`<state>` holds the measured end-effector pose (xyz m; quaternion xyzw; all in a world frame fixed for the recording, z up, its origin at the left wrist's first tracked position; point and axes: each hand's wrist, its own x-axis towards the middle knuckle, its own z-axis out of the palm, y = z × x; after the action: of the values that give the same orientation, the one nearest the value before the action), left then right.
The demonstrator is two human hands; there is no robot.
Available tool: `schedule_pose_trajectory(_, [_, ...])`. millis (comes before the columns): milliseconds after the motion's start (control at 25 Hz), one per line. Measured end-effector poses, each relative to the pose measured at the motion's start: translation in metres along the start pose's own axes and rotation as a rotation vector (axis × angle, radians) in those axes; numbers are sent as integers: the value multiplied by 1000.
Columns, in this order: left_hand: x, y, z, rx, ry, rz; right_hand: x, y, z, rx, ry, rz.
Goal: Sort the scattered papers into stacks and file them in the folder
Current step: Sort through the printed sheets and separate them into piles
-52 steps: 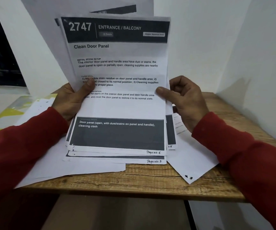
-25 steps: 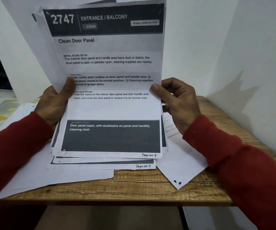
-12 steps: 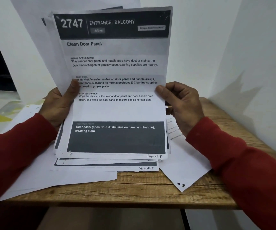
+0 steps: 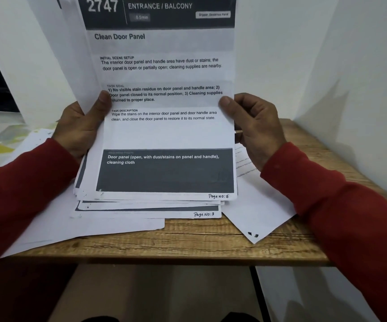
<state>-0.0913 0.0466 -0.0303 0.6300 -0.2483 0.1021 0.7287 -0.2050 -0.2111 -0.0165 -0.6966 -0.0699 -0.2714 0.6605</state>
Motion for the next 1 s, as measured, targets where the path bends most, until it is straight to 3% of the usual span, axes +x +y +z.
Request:
schedule_pose_trajectory(120, [0, -2, 0, 6, 8, 5, 1, 6, -1, -67, -78, 37])
schedule_pose_trajectory(200, [0, -3, 0, -18, 18, 14, 6, 7, -7, -93, -38, 19])
schedule_pose_trajectory(320, [2, -5, -2, -49, 26, 5, 24, 3, -39, -189, 208, -60])
schedule_pose_trajectory(480, [4, -3, -6, -93, 17, 26, 42, 4, -106, -534, 655, -81])
schedule_pose_trajectory(640, [3, 5, -3, -115, -17, 57, 46, 7, -137, -679, 856, -80])
schedule_pose_trajectory(720, [3, 6, -2, -130, -24, 61, 48, 12, -128, -571, 765, -111])
schedule_pose_trajectory(920, [5, 3, 0, -74, 17, 33, 26, 19, -34, -83, 165, -40])
schedule_pose_trajectory(1000, [7, -5, -3, -43, -10, -6, 15, 19, -8, 63, 27, 6])
